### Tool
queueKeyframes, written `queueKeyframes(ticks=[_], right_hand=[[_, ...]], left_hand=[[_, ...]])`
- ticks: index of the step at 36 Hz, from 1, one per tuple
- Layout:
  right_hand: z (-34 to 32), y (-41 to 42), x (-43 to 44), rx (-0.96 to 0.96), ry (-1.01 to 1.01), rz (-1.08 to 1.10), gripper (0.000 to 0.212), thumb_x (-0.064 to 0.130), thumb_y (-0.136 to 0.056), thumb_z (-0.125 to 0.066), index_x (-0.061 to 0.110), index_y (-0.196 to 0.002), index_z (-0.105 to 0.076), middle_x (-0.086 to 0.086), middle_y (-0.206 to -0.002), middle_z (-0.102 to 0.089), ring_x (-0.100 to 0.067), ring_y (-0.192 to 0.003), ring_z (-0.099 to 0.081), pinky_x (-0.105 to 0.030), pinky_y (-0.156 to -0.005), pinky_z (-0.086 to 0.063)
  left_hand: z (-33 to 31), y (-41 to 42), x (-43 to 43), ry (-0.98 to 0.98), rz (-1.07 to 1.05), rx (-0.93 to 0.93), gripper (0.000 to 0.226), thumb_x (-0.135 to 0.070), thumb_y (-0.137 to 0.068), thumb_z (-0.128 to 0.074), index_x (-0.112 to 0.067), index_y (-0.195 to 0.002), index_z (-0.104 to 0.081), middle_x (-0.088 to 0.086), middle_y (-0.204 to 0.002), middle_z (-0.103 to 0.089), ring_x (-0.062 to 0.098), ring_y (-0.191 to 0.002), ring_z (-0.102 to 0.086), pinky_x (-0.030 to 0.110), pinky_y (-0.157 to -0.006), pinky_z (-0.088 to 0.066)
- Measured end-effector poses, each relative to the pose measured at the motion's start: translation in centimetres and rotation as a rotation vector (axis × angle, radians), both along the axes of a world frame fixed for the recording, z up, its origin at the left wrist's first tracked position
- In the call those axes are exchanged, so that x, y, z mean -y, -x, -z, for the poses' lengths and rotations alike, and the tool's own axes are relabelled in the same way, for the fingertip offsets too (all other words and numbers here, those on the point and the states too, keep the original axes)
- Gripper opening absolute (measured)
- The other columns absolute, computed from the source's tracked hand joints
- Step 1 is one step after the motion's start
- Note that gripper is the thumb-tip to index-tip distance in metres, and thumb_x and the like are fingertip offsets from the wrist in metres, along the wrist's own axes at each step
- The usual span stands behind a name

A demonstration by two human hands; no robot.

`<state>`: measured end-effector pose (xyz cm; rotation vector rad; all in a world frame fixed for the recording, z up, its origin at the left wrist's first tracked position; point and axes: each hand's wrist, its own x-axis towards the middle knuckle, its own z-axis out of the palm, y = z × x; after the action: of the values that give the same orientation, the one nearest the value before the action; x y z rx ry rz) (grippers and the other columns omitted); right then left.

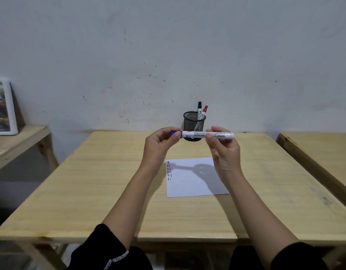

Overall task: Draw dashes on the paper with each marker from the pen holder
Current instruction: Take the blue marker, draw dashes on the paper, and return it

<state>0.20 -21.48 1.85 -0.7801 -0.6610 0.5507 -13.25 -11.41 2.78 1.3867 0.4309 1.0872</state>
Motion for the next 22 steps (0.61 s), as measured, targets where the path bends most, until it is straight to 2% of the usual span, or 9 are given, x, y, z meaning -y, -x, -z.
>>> queueKeyframes(ticks=[2,4,8,12,15,18,22], right_hand=[[0.1,0.2,-0.2,-0.033,-0.005,-0.026,0.021,-0.006,-0.082,-0.062,0.012,-0.091,-0.065,0.0,-0.08,-0.069,-0.01,-0.079,-0.065,-0.019,-0.079,-0.051],[0.2,0.2,-0.4,0.024,0.015,-0.055,0.018,-0.005,-0.082,-0.062,0.011,-0.09,-0.065,0.0,-0.083,-0.071,-0.014,-0.084,-0.065,-0.022,-0.083,-0.051],[0.9,0.4,-0.8,0.211,0.08,-0.069,0.014,0.011,-0.077,-0.072,0.016,-0.09,-0.069,-0.008,-0.098,-0.07,-0.027,-0.102,-0.062,-0.04,-0.099,-0.046],[0.8,0.2,-0.7,0.23,0.094,-0.048,0.021,0.028,-0.068,-0.08,0.022,-0.086,-0.072,-0.003,-0.093,-0.072,-0.024,-0.097,-0.064,-0.04,-0.097,-0.048],[0.7,-0.1,-0.9,0.294,0.103,-0.046,0.012,0.013,-0.077,-0.073,0.018,-0.087,-0.071,-0.005,-0.092,-0.072,-0.024,-0.095,-0.064,-0.037,-0.091,-0.048],[0.3,-0.3,-1.1,0.341,0.079,-0.047,0.011,0.014,-0.076,-0.073,0.02,-0.086,-0.071,-0.001,-0.092,-0.074,-0.029,-0.098,-0.065,-0.038,-0.09,-0.05],[-0.4,-1.2,-0.8,0.289,0.028,-0.051,0.013,0.004,-0.08,-0.066,0.015,-0.086,-0.069,0.001,-0.088,-0.075,-0.02,-0.09,-0.069,-0.024,-0.081,-0.052]], left_hand=[[0.3,0.0,0.0,0.018,0.015,0.012,0.012,-0.005,-0.084,-0.065,-0.014,-0.088,-0.072,-0.003,-0.078,-0.074,0.015,-0.083,-0.064,0.024,-0.087,-0.054],[0.4,-0.1,0.1,0.021,0.031,0.01,0.012,-0.005,-0.083,-0.066,-0.015,-0.087,-0.072,-0.003,-0.078,-0.074,0.015,-0.083,-0.065,0.024,-0.086,-0.054],[0.5,-0.5,0.4,0.017,0.061,0.004,0.013,-0.002,-0.084,-0.065,-0.013,-0.086,-0.072,-0.003,-0.076,-0.075,0.011,-0.078,-0.068,0.021,-0.082,-0.055],[0.6,-0.5,0.1,0.018,0.04,-0.027,0.011,-0.002,-0.084,-0.064,-0.01,-0.087,-0.071,-0.004,-0.073,-0.074,0.01,-0.073,-0.069,0.018,-0.075,-0.054],[0.8,-0.4,0.0,0.036,0.038,-0.038,0.009,-0.003,-0.085,-0.064,-0.008,-0.088,-0.07,-0.004,-0.072,-0.075,0.009,-0.071,-0.07,0.016,-0.073,-0.054],[0.8,-0.2,-0.4,0.078,0.005,-0.03,0.009,-0.009,-0.088,-0.061,-0.007,-0.084,-0.069,-0.003,-0.064,-0.072,0.006,-0.063,-0.068,0.013,-0.067,-0.053],[0.8,1.1,-1.7,0.138,-0.061,-0.016,0.014,-0.014,-0.089,-0.061,-0.007,-0.079,-0.068,-0.004,-0.058,-0.069,0.004,-0.054,-0.061,0.012,-0.061,-0.051]])
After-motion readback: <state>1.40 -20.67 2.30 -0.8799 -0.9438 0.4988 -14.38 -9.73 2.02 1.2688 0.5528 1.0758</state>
